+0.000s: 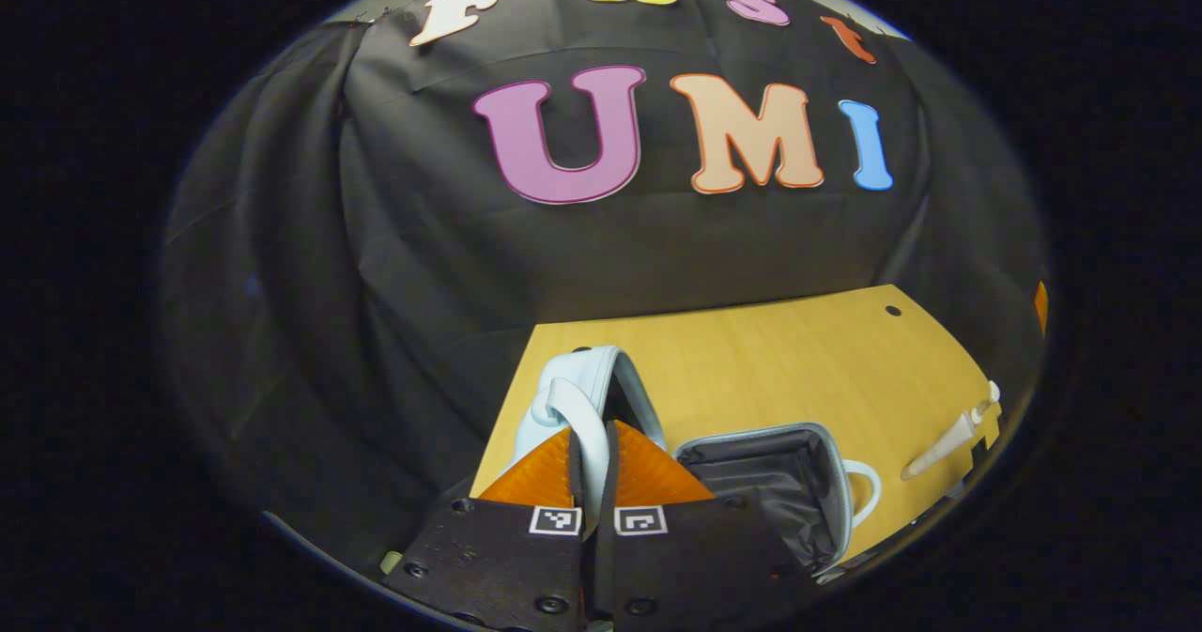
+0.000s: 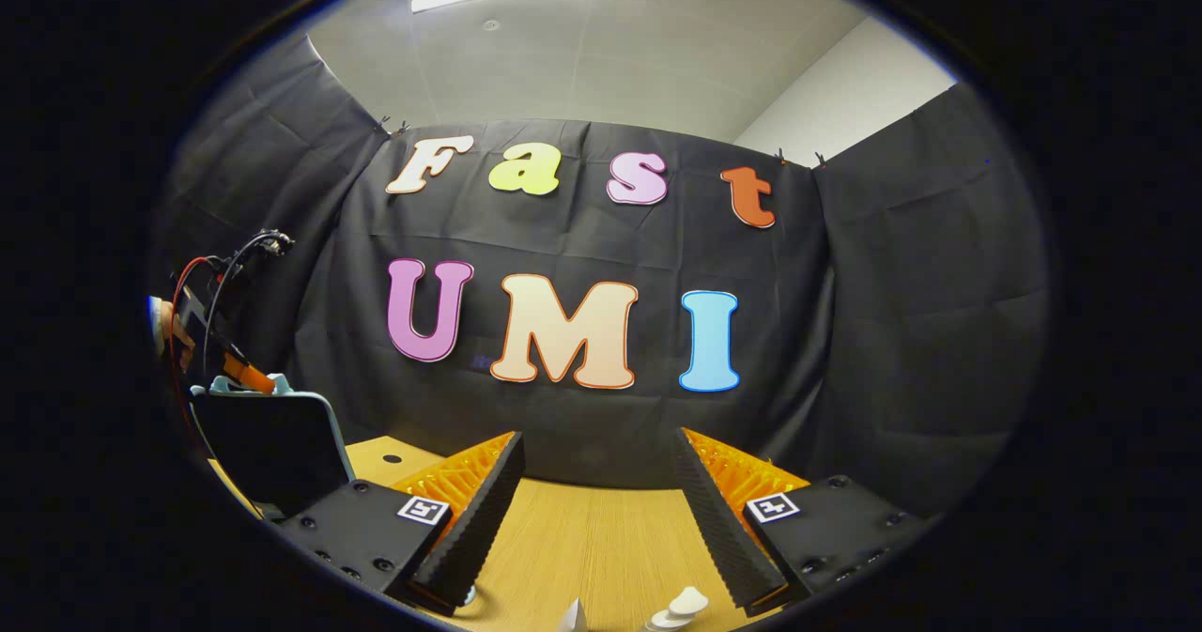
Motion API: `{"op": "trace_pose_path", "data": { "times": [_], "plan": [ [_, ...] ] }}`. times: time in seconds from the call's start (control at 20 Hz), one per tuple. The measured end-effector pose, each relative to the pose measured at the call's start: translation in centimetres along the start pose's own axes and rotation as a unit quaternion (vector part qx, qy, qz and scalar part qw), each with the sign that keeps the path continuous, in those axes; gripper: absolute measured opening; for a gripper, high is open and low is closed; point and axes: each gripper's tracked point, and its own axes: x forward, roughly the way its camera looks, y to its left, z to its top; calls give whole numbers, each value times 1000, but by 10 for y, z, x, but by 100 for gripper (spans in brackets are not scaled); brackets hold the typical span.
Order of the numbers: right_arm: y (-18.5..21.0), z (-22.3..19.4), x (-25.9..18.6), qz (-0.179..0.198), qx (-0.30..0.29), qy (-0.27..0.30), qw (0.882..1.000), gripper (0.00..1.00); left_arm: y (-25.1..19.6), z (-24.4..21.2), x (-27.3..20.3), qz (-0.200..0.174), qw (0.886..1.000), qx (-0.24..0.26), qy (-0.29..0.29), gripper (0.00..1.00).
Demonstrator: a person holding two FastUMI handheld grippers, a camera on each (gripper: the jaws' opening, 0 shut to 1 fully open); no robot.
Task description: First open the suitcase, pack the skin care products into it, and then close the suitcase.
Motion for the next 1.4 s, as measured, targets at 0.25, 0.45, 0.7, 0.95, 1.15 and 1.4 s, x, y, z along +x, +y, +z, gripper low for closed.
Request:
{"op": "trace_pose_path", "data": {
  "times": [0.25,0.45,0.7,0.95,1.15,1.4],
  "plan": [
    [4,-1,1,0,-15,3,1000,99,56,-20,16,49,999,-12,7,0],
    [1,-3,3,-5,-20,5,1000,98,107,-44,28,89,995,-22,27,0],
    [9,-14,5,2,-23,21,1000,98,130,-90,54,90,991,-61,76,0],
    [20,-14,4,14,-41,24,999,98,145,-132,73,92,985,-94,109,0],
    [19,-17,2,11,-49,32,998,98,146,-158,88,91,983,-97,124,0],
    [20,-19,1,8,-52,37,998,98,153,-186,108,97,981,-109,131,0]
  ]
}}
